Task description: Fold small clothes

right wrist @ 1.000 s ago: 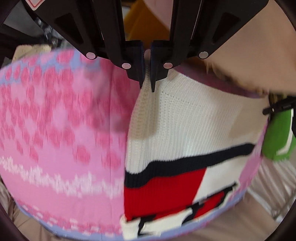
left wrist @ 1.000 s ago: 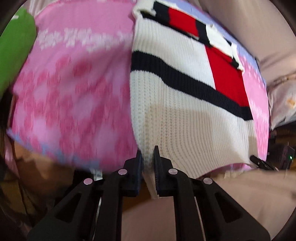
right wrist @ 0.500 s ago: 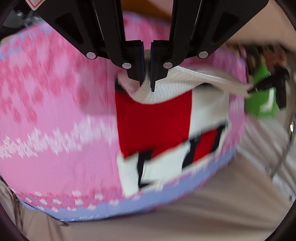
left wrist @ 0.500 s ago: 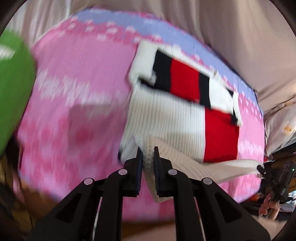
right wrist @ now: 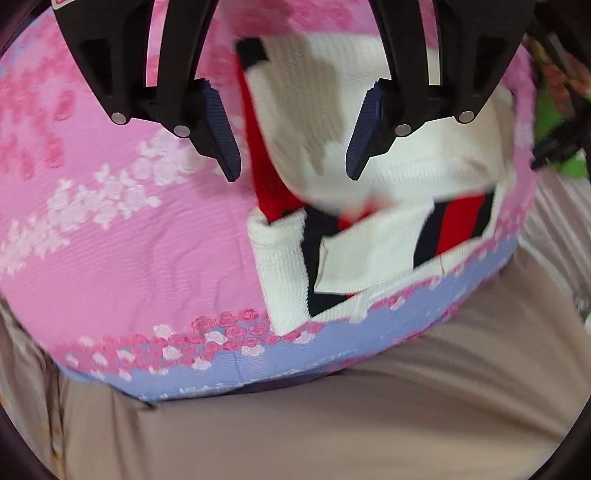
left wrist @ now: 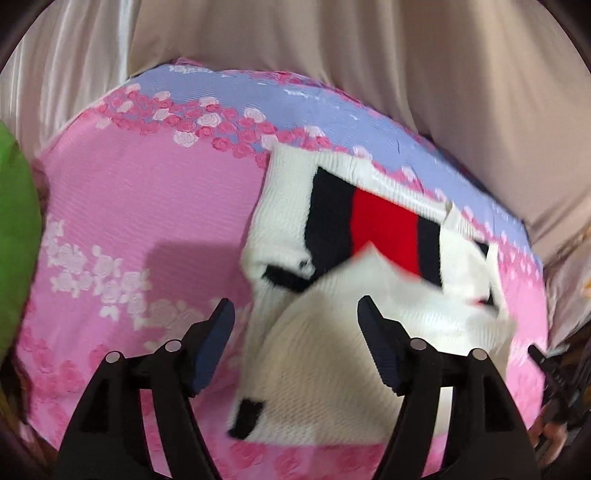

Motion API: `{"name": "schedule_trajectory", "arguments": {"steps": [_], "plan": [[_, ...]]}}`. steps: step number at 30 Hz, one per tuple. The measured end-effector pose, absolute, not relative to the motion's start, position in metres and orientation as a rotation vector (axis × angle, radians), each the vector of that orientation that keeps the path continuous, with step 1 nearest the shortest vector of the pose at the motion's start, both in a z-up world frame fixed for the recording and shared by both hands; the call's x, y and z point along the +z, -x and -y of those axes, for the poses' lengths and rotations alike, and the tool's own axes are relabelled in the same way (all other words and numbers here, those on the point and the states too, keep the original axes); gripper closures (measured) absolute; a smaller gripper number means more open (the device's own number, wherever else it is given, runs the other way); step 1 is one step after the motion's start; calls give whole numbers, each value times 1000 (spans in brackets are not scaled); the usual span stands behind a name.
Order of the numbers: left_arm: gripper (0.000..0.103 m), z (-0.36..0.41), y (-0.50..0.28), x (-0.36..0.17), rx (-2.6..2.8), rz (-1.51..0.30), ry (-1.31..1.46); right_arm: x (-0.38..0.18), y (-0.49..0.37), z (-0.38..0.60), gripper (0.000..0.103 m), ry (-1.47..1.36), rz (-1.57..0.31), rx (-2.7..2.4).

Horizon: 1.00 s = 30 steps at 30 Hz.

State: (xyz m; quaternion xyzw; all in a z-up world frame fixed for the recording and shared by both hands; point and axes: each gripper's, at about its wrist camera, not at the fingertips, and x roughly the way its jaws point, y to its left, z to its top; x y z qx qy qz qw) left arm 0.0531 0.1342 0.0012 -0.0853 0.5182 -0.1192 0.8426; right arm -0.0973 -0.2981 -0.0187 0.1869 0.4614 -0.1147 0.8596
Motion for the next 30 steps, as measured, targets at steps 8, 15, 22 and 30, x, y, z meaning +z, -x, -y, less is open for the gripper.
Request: {"name": "schedule_trajectory", "arguments": {"steps": [8,15,22,30], "plan": [[42,-88,-74,-41,-298,-1188,79,-67,59,305,44,-391,-1061,-235],[91,-85,-64,-11,-311,-1144,49,-47,64,298,98,-410,-1010,-172],[91,-110,-89,62,-311,-1033,159,37,62,332,99,-519,-774,-148],[91,-71,-201,40,-234,-1054,107,15,-75,354,99,-470,-821,-194]]}}
